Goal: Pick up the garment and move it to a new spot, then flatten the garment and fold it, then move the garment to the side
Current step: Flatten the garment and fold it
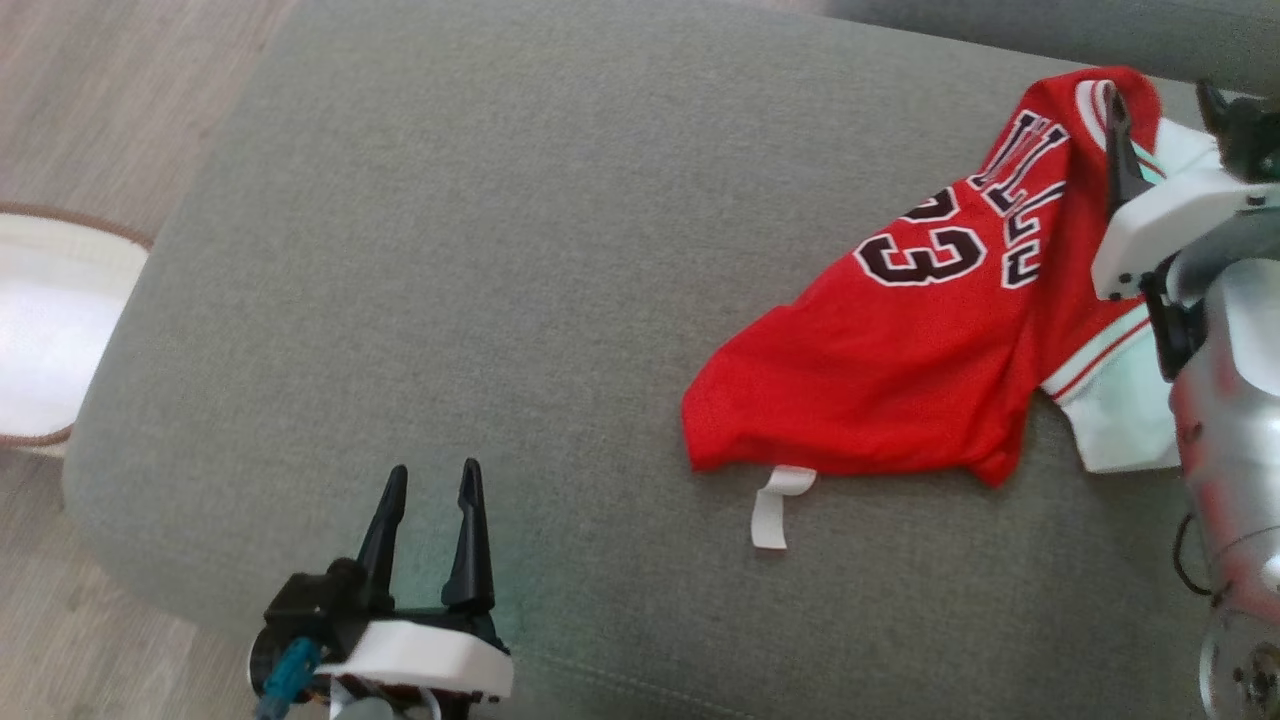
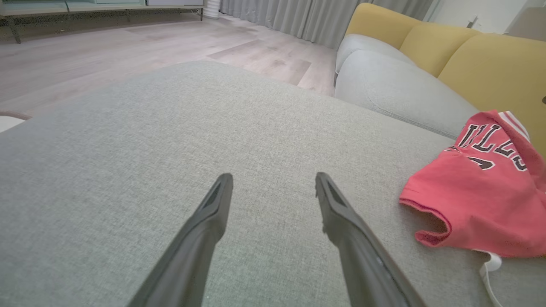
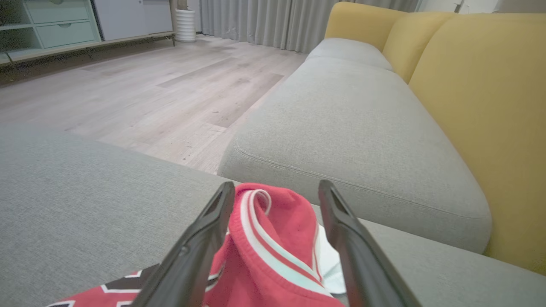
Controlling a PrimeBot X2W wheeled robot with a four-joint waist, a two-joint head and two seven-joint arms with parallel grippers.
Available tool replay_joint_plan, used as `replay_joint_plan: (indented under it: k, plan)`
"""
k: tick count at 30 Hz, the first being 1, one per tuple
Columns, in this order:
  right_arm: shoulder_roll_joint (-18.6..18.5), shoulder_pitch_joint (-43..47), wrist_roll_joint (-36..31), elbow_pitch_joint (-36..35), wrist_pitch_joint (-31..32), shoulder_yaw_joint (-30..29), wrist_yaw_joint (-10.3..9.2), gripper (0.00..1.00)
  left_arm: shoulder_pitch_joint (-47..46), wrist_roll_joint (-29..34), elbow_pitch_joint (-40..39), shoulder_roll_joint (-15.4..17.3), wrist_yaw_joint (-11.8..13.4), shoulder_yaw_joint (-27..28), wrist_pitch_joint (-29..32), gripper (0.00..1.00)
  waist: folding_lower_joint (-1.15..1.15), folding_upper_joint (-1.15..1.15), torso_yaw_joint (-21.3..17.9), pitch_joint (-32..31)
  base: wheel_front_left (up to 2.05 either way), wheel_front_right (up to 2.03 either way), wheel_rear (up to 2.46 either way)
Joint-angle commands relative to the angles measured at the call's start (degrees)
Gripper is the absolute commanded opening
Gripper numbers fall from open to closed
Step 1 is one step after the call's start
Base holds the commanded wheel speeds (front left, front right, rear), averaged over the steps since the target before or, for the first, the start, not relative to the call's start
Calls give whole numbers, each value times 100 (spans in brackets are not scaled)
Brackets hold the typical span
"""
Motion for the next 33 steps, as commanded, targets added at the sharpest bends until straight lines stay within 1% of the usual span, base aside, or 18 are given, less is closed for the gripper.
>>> replay_joint_plan:
  k: [1,5,8,14,17,25,30,31,32,33]
  plan:
    - [-19,-243,-3,-77,-136,84,37,100,-122,57,-151,11,-34,256,-71,100,0,0,-110,-67,0,0,0]
    - [-168,-10,5,72,-206,61,37,100,-60,86,-122,24,-57,301,-71,100,0,0,-261,-202,0,0,0]
    - [-176,301,64,63,-278,55,37,100,8,93,-112,42,-60,326,-71,100,0,0,-414,-304,0,0,0]
    - [-76,986,162,-142,-311,-38,37,100,81,101,-135,84,-52,351,-71,100,0,0,-713,-428,0,0,0]
    - [105,1446,205,-310,-206,-237,37,100,94,100,-165,114,-42,347,-67,100,0,0,-832,-438,0,0,0]
    - [244,1861,152,-483,39,-460,37,100,108,103,-199,174,-29,311,-21,100,0,0,-897,-443,0,0,0]
    - [324,1981,116,-444,262,-593,37,100,133,116,-249,206,-6,271,18,100,0,0,-888,-467,0,0,0]
    - [349,2002,140,-411,316,-605,37,85,144,115,-257,211,-1,265,23,100,0,0,-888,-476,0,0,0]
    - [381,2016,180,-383,357,-618,37,61,158,114,-264,218,5,261,28,100,0,0,-891,-486,0,0,0]
    - [414,2026,229,-353,399,-626,37,44,171,111,-271,224,11,258,32,100,0,0,-896,-492,0,0,0]
